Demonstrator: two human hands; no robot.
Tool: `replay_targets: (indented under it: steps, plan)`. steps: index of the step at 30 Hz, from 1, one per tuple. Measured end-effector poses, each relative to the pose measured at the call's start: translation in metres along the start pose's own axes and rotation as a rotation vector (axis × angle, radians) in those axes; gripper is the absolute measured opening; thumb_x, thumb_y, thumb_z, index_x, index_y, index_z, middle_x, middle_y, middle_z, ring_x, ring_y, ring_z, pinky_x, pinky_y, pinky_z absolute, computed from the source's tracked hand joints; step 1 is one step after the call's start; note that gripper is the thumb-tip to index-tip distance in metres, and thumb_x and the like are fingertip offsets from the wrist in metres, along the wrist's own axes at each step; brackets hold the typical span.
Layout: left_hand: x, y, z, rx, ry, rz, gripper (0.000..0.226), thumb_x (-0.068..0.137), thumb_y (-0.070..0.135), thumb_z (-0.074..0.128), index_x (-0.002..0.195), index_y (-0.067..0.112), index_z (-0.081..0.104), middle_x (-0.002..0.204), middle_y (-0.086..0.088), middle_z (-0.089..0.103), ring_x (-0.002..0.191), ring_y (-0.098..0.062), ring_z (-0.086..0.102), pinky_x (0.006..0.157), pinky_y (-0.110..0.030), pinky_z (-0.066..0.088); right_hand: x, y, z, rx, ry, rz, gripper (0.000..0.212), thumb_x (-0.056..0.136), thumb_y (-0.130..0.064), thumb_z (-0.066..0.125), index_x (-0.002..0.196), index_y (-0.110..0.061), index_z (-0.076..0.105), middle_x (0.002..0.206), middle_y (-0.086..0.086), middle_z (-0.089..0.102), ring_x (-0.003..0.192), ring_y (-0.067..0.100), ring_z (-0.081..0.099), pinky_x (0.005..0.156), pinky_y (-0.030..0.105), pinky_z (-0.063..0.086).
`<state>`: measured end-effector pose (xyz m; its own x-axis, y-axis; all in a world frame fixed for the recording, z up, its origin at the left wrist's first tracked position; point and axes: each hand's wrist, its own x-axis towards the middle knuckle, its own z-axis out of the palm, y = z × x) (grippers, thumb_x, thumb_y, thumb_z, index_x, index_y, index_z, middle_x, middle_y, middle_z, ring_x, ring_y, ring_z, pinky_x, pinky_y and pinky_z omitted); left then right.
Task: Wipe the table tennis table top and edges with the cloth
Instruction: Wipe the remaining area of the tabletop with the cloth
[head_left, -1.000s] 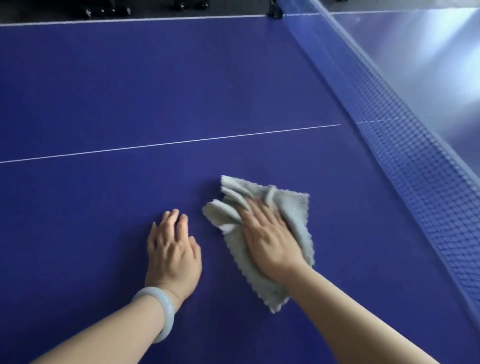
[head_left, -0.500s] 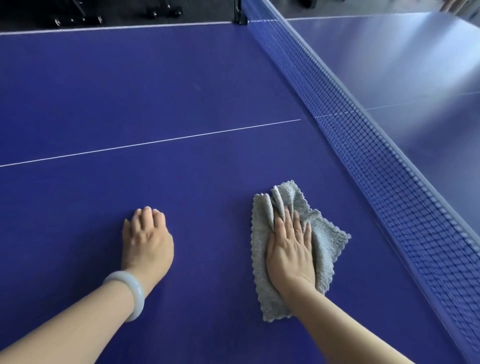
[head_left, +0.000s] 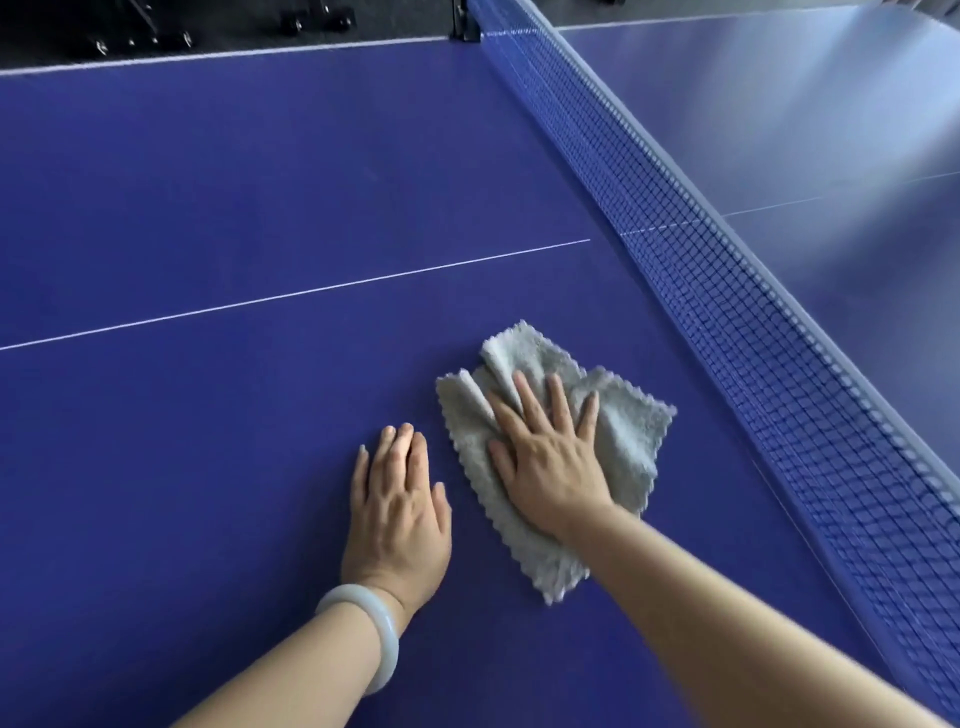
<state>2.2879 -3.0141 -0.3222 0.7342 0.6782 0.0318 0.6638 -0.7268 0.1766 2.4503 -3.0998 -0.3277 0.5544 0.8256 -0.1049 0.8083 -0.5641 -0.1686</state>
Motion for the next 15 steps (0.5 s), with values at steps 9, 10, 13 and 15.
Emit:
replay_targets:
  steps: [9,10,13,15]
  plan:
    - [-0.001,-0.001,0.001,0.029,0.002,-0.017,0.061,0.095,0.031,0.025,0.142,0.001,0.048,0.150,-0.014,0.044,0.143,-0.028,0.038,0.116,-0.052,0.032,0.166,0.093,-0.031,0.030,-0.012,0.214,0.069,0.096,-0.071,0.018,0.157,-0.038,0.019,0.168,-0.007,-0.003,0.154,0.029,-0.009,0.117,0.068,-0.008]
    - [-0.001,-0.001,0.001,0.033,-0.003,-0.016,0.061,0.095,0.031,0.024,0.142,0.001,0.049,0.150,-0.014,0.045,0.142,-0.027,0.038,0.116,-0.052,0.031,0.176,0.106,-0.035,0.053,-0.025,0.259,0.070,0.095,-0.073,0.019,0.157,-0.039,0.018,0.168,-0.006,-0.005,0.154,0.031,-0.011,0.114,0.070,-0.008]
    - [-0.001,0.000,0.003,0.050,0.013,-0.007,0.060,0.095,0.031,0.025,0.141,0.001,0.050,0.149,-0.014,0.046,0.142,-0.028,0.039,0.116,-0.052,0.032,0.183,0.133,-0.045,0.090,-0.047,0.386,0.072,0.093,-0.076,0.019,0.157,-0.043,0.013,0.168,-0.002,-0.005,0.153,0.037,-0.012,0.113,0.072,-0.004]
    - [-0.001,0.001,0.002,0.048,0.012,-0.002,0.060,0.095,0.031,0.025,0.141,0.001,0.050,0.149,-0.014,0.046,0.142,-0.028,0.040,0.116,-0.052,0.031,0.169,0.129,-0.044,0.094,-0.002,0.404,0.067,0.097,-0.070,0.018,0.157,-0.041,0.016,0.169,0.000,-0.003,0.153,0.038,-0.008,0.115,0.071,-0.001]
